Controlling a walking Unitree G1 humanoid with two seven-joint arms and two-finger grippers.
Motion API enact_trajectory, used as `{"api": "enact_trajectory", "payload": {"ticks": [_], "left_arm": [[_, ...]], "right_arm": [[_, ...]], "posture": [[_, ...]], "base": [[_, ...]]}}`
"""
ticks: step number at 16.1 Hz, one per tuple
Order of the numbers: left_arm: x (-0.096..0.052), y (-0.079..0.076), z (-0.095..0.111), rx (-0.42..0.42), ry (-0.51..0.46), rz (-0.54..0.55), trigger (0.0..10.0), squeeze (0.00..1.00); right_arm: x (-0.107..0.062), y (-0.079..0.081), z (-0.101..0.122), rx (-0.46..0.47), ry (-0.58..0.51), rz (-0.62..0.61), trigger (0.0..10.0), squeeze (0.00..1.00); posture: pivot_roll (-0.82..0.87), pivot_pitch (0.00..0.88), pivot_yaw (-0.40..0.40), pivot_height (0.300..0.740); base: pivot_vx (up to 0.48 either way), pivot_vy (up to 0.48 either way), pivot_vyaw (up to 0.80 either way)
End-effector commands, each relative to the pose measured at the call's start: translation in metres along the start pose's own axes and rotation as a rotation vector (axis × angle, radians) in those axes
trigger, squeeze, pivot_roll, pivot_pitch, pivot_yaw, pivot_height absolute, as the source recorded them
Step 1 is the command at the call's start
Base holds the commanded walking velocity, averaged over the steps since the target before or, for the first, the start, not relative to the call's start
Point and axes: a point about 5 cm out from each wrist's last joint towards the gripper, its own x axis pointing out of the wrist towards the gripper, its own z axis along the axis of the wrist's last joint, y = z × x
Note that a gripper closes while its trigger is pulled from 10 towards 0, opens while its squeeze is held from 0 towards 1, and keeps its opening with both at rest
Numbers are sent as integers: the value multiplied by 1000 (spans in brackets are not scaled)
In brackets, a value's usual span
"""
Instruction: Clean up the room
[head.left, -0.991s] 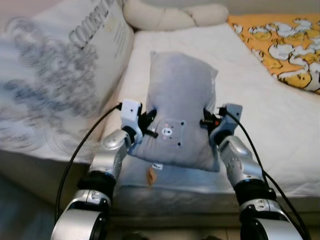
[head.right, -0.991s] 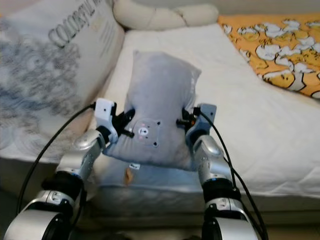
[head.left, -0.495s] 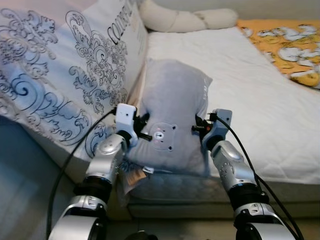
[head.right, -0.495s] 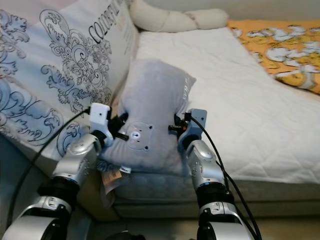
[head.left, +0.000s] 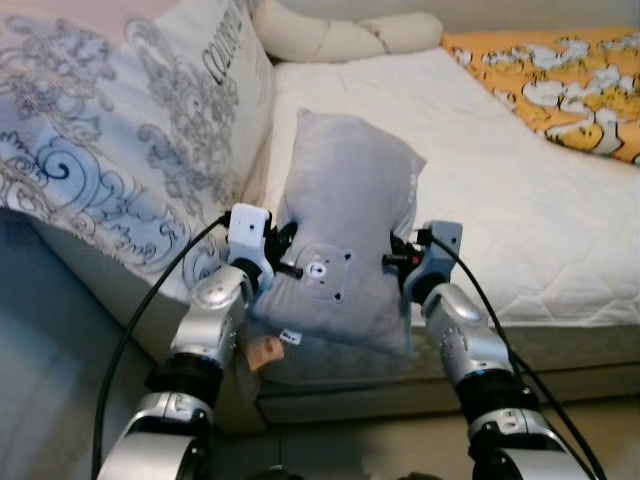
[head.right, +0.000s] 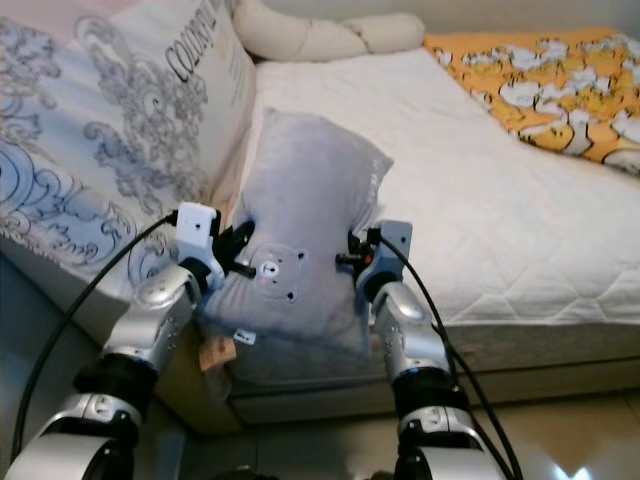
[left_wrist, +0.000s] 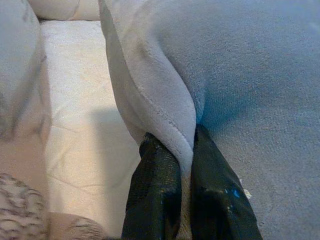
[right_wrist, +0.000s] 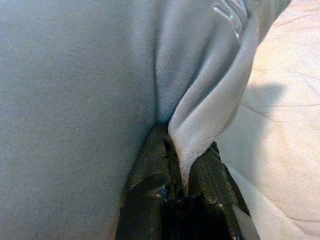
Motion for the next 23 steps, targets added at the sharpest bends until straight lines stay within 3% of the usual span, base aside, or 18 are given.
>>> {"api": "enact_trajectory", "payload": {"ticks": [1, 23], "left_arm": [[4, -5, 11, 32, -37, -23, 10000, 0], [3, 1, 13, 10, -45, 5, 10000, 0]], "right_arm": [[3, 9, 3, -19, -3, 33, 10000, 0], [2, 8, -2, -33, 29, 36, 10000, 0]], "posture": [[-51, 0, 80, 740], [-47, 0, 78, 740]], "base": [[247, 0, 0], [343, 0, 71]]}}
